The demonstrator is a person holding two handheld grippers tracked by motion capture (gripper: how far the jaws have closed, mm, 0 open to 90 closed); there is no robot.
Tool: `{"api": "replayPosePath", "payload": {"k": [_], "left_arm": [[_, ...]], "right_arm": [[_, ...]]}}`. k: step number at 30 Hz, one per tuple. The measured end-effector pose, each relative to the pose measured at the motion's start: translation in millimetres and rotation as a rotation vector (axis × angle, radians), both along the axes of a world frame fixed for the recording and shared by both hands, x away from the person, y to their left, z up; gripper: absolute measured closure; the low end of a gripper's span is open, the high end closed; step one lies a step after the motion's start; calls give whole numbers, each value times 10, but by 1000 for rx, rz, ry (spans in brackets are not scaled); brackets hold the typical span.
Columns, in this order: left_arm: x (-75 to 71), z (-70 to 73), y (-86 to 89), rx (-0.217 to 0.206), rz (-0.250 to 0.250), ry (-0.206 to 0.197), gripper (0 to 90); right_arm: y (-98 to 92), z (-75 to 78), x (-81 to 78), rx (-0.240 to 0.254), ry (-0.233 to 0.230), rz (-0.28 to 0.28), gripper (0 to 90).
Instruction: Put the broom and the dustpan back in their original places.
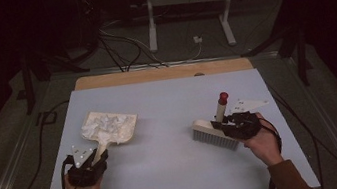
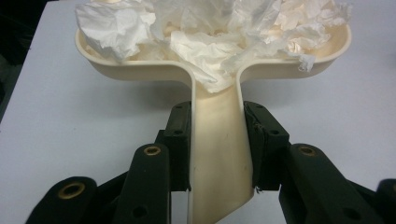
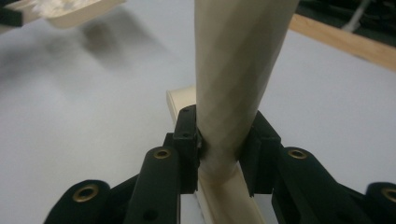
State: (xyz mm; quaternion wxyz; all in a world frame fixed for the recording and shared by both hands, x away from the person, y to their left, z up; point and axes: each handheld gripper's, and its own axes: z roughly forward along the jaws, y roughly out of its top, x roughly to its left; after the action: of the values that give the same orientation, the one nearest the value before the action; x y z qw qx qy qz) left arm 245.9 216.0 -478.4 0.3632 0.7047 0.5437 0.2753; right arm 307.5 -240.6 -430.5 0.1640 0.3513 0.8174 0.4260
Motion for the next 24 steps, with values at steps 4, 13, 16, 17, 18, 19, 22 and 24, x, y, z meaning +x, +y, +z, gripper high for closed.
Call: {"api": "replayPosePath", "payload": {"k": [4,13,16,17,18,19,22,24], "left_arm": [[-37,50,6,-2,2,-3,665],[-87,117,37,-4,32,-11,665],[-88,118,46,-4,36,-9,665],[-88,117,47,-2,37,-8,665],[-89,118,51,-1,38,-5,665],[-90,118,52,-1,39,-5,665],[-91,110,48,0,43,-4,665],[-91,101,45,-1,45,-1,665]], "right_arm": [[-77,77,-38,-46,-16,42,709],[-340,139,-75,-42,24,143,710],[-411,148,-87,-39,50,179,710],[-431,152,-93,-39,61,191,710],[-452,156,-99,-39,68,204,710],[-472,160,-107,-41,75,217,710],[-526,177,-138,-49,95,256,710],[-565,187,-157,-50,113,280,711]]}}
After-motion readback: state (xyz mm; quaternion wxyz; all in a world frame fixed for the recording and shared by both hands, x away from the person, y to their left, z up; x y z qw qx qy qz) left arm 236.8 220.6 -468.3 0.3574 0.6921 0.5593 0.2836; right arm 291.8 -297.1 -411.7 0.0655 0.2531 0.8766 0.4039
